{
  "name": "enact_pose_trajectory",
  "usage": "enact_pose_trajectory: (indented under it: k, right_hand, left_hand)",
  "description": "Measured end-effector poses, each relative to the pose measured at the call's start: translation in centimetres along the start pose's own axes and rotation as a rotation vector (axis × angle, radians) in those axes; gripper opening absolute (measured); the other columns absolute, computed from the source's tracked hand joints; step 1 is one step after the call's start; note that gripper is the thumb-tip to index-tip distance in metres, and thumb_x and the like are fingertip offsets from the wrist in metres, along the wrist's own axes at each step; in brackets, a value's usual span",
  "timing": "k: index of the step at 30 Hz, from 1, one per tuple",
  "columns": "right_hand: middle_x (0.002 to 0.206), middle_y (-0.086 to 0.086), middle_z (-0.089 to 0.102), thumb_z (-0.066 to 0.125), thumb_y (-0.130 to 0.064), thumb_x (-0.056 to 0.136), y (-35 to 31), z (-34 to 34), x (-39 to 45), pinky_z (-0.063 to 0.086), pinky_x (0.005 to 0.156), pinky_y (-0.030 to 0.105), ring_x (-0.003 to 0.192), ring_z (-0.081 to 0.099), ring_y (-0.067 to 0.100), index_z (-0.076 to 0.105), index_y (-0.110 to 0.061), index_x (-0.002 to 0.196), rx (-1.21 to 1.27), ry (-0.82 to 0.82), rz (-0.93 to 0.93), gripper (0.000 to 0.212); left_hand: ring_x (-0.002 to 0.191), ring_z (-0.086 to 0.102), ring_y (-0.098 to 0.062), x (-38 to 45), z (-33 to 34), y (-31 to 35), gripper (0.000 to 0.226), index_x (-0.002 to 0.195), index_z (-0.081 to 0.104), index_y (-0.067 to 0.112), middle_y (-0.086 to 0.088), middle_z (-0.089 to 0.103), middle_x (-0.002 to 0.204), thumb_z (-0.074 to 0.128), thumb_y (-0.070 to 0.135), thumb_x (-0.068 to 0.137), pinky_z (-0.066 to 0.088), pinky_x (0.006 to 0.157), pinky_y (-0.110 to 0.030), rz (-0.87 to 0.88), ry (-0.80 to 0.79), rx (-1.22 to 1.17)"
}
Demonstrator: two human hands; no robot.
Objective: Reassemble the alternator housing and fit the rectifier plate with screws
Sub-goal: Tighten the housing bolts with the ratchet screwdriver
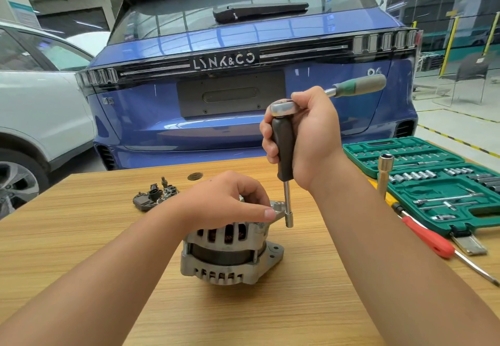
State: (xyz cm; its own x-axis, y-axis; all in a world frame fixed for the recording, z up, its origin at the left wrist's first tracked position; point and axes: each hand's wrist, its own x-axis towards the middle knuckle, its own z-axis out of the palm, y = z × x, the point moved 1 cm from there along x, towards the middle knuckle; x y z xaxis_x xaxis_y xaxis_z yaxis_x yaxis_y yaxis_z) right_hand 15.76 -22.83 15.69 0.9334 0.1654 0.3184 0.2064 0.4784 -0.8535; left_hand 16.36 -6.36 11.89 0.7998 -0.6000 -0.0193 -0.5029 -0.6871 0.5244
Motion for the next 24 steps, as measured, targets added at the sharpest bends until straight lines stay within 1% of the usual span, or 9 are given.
enact_pose_trajectory:
  k: [2, 5, 10, 13, 18, 21, 24]
  right_hand:
    - [0.062, 0.008, 0.052, 0.031, -0.036, 0.095, -0.2, 0.1, -0.1, 0.031, 0.047, 0.026, 0.047, 0.04, 0.02, 0.054, -0.008, 0.07, -0.027, -0.004, -0.005, 0.044]
    - [0.06, 0.007, 0.052, 0.033, -0.035, 0.094, -0.5, 0.2, -0.2, 0.032, 0.045, 0.025, 0.046, 0.039, 0.02, 0.054, -0.009, 0.068, -0.071, 0.024, -0.026, 0.043]
    - [0.054, 0.009, 0.049, 0.036, -0.03, 0.092, -1.1, 0.5, -0.4, 0.032, 0.041, 0.024, 0.043, 0.038, 0.021, 0.053, -0.012, 0.055, -0.103, 0.081, -0.092, 0.044]
    - [0.053, 0.009, 0.049, 0.036, -0.028, 0.093, -1.3, 0.7, -0.5, 0.032, 0.041, 0.024, 0.043, 0.038, 0.02, 0.051, -0.01, 0.057, -0.114, 0.098, -0.075, 0.043]
    - [0.056, 0.009, 0.051, 0.036, -0.029, 0.093, -1.4, 0.9, -0.7, 0.034, 0.044, 0.025, 0.046, 0.039, 0.021, 0.053, -0.011, 0.059, -0.12, 0.09, -0.095, 0.043]
    - [0.056, 0.009, 0.05, 0.035, -0.029, 0.094, -1.3, 1.2, -0.9, 0.032, 0.045, 0.024, 0.045, 0.038, 0.021, 0.051, -0.009, 0.064, -0.109, 0.086, -0.123, 0.04]
    - [0.056, 0.008, 0.05, 0.036, -0.03, 0.095, -0.9, 1.4, -1.1, 0.033, 0.043, 0.024, 0.044, 0.038, 0.022, 0.05, -0.009, 0.066, -0.095, 0.124, -0.12, 0.039]
  left_hand:
    - [0.08, 0.062, 0.008, 0.0, 0.0, 0.0, 0.026, 0.089, 0.068, 0.054, 0.025, 0.068, 0.093, 0.063, 0.073, 0.072, 0.044, 0.068, -0.021, -0.004, -0.001, 0.005]
    - [0.079, 0.062, 0.008, 0.0, 0.0, 0.1, 0.033, 0.088, 0.067, 0.056, 0.027, 0.067, 0.091, 0.059, 0.078, 0.065, 0.044, 0.069, -0.022, -0.009, -0.002, 0.012]
    - [0.082, 0.061, 0.01, 0.1, 0.0, 0.0, 0.035, 0.089, 0.067, 0.057, 0.03, 0.066, 0.092, 0.058, 0.08, 0.064, 0.045, 0.069, -0.023, -0.013, 0.003, 0.025]
    - [0.082, 0.06, 0.012, 0.2, 0.0, -0.1, 0.031, 0.09, 0.066, 0.057, 0.031, 0.065, 0.092, 0.06, 0.077, 0.068, 0.044, 0.068, -0.023, -0.003, 0.004, 0.033]
    - [0.081, 0.061, 0.01, 0.3, 0.0, -0.3, 0.034, 0.088, 0.065, 0.058, 0.029, 0.066, 0.091, 0.058, 0.081, 0.063, 0.044, 0.068, -0.022, 0.008, -0.006, 0.023]
    - [0.078, 0.062, 0.009, 0.4, 0.1, -0.4, 0.039, 0.091, 0.067, 0.054, 0.027, 0.068, 0.09, 0.059, 0.08, 0.064, 0.044, 0.067, -0.02, 0.02, -0.01, 0.008]
    - [0.077, 0.062, 0.009, 0.6, 0.1, -0.5, 0.039, 0.092, 0.067, 0.052, 0.025, 0.069, 0.089, 0.06, 0.079, 0.066, 0.045, 0.067, -0.02, 0.02, -0.022, -0.013]
